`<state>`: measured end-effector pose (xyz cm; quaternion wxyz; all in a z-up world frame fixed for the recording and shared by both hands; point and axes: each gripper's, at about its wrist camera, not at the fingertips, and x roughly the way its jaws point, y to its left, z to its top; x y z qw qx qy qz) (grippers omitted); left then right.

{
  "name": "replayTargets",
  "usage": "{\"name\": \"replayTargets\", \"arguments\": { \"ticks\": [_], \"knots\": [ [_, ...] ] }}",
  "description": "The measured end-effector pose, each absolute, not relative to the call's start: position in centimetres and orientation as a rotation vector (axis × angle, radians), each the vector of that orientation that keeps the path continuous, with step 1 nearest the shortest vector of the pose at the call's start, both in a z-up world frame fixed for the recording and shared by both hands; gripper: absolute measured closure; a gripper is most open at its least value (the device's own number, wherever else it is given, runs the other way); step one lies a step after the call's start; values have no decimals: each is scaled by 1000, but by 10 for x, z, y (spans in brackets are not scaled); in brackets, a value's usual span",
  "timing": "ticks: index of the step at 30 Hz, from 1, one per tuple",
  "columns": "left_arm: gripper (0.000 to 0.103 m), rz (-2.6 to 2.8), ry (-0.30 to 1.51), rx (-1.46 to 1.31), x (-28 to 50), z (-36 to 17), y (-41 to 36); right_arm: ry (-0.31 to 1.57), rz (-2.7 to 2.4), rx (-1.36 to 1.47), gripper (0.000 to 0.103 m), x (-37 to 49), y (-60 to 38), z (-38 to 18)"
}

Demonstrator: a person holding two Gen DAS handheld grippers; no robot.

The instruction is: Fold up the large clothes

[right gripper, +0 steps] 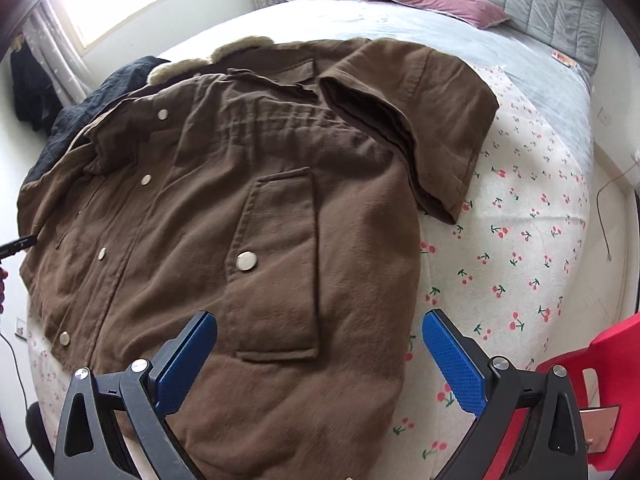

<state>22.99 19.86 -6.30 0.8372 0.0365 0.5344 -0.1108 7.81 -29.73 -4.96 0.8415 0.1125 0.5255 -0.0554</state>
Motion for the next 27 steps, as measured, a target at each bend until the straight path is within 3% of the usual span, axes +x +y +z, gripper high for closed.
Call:
{"name": "replayTargets", "arguments": {
  "ticks": [5,10,12,15,19,20,21,23,24,27],
  "knots": [
    [19,-314,1176,3,240,-96,204,1139,-95,405,0,83,-323,-98],
    [20,-335,1130,-18,236,-97,206,1041,-68,429,0,68,-323,-98],
    [24,-343,1143,-28,234,-96,208,1052,-45,475,0,63,-329,-96],
    [42,-353,1156,-51,229,-94,213,1073,10,567,0,47,-336,-92],
    [80,-362,1166,-186,222,-95,226,1044,108,731,1,19,-339,-92],
    [84,-363,1173,-242,221,-96,230,1033,131,768,2,14,-340,-94],
    [86,-348,1176,-297,219,-97,232,1031,147,784,12,9,-338,-96],
    [90,-318,1176,-354,210,-95,229,1052,174,781,53,1,-333,-98],
    [90,-311,1171,-364,204,-92,226,1080,186,789,87,0,-329,-101],
    [92,-322,1151,-380,185,-73,205,1068,166,789,94,-6,-329,-91]
  ]
}}
